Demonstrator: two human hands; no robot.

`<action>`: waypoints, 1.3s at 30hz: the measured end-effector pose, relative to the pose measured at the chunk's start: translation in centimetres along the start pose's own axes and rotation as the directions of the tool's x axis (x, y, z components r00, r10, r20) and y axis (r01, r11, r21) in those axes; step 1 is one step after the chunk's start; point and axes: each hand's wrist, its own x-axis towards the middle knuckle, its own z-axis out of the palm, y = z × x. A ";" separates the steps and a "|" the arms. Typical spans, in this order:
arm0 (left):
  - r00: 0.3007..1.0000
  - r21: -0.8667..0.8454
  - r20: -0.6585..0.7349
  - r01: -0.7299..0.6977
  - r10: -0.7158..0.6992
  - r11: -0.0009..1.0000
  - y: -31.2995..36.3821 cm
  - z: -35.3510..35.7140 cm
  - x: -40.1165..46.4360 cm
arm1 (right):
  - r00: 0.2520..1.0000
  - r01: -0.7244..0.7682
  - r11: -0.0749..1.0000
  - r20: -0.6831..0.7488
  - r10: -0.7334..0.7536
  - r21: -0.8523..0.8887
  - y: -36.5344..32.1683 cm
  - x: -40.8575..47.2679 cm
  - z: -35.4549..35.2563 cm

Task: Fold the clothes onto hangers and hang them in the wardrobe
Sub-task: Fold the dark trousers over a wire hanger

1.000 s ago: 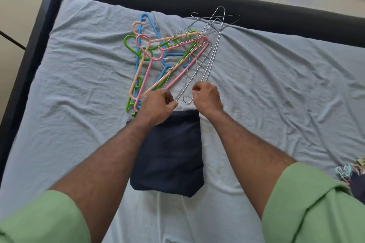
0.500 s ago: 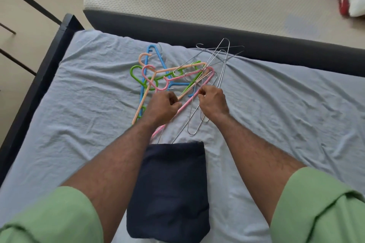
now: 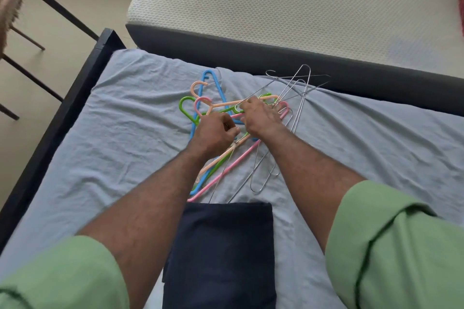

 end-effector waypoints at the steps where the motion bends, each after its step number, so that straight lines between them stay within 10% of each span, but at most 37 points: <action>1: 1.000 -0.004 0.002 -0.001 0.002 1.000 0.0 0.1 0.0 | 1.000 0.000 1.000 0.009 0.000 -0.024 -0.2 0.0 0.0; 23: 0.959 -0.288 0.212 0.245 -0.188 0.926 3.5 1.2 -4.5 | 0.913 0.191 0.954 -0.398 -0.087 0.230 -0.9 -10.6 -2.0; 32: 0.858 -0.675 0.293 0.498 -0.421 0.545 3.4 2.1 -6.9 | 0.888 0.352 0.891 -0.403 -0.222 0.285 -2.7 -18.5 1.5; 39: 0.947 -0.324 0.000 0.303 -0.320 0.896 2.6 4.6 -8.1 | 0.939 0.289 0.795 -0.318 -0.127 0.533 -2.9 -21.9 2.9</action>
